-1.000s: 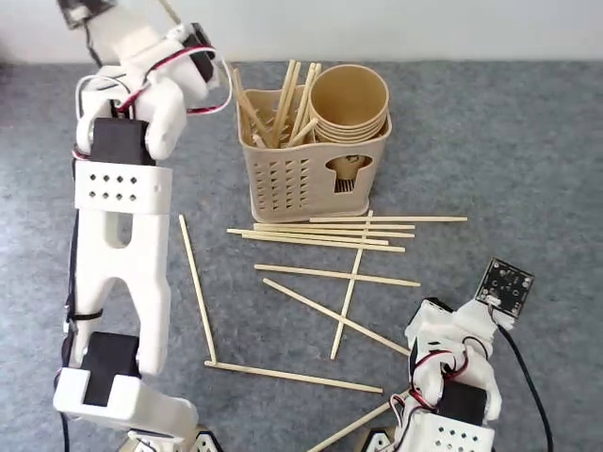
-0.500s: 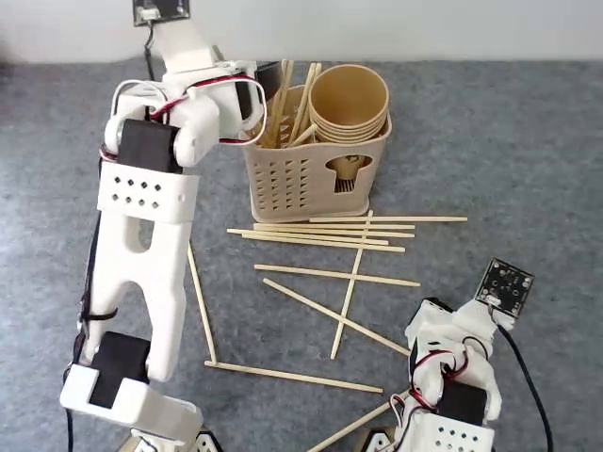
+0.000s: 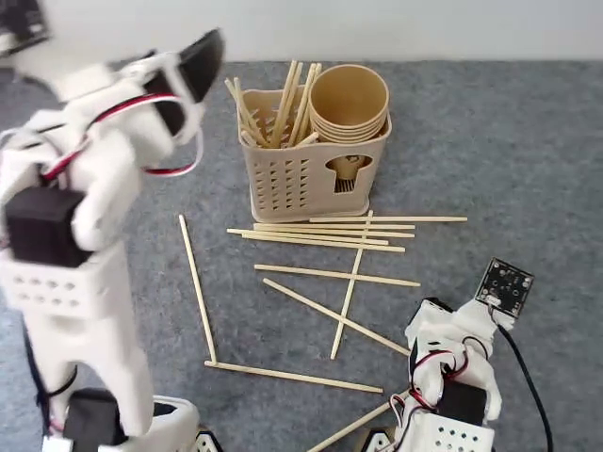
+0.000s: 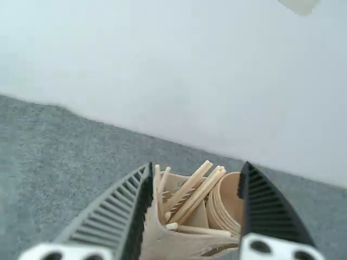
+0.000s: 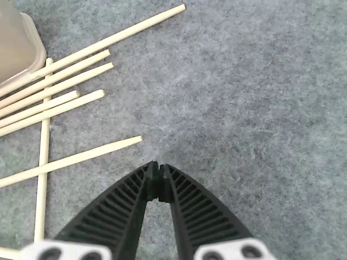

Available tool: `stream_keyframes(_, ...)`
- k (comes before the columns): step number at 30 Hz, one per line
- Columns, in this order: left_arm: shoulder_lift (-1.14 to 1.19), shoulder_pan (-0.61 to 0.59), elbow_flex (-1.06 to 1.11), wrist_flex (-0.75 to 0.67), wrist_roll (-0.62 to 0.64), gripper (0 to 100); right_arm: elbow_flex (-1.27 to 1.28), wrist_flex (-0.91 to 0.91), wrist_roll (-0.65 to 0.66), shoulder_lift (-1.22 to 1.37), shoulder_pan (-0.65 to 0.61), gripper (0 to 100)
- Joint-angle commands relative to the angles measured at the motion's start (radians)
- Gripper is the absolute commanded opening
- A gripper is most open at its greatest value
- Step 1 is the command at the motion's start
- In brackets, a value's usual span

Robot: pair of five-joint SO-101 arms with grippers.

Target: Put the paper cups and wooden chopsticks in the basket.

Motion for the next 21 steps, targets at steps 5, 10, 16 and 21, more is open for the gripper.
stream_keyframes(5,-0.041,-0.068,0.042,0.287,-0.054,24,0.015,0.004,-0.005,-0.015,0.007,0.9)
stream_keyframes(10,-0.032,-0.138,0.335,0.264,-0.092,24,0.015,0.007,-0.005,-0.015,0.007,0.9)
stream_keyframes(16,0.052,-0.212,0.722,-0.015,-0.170,24,0.015,0.008,-0.005,-0.015,0.007,0.9)
stream_keyframes(21,0.201,-0.247,0.918,-0.359,-0.170,24,0.015,0.008,-0.005,-0.015,0.007,0.9)
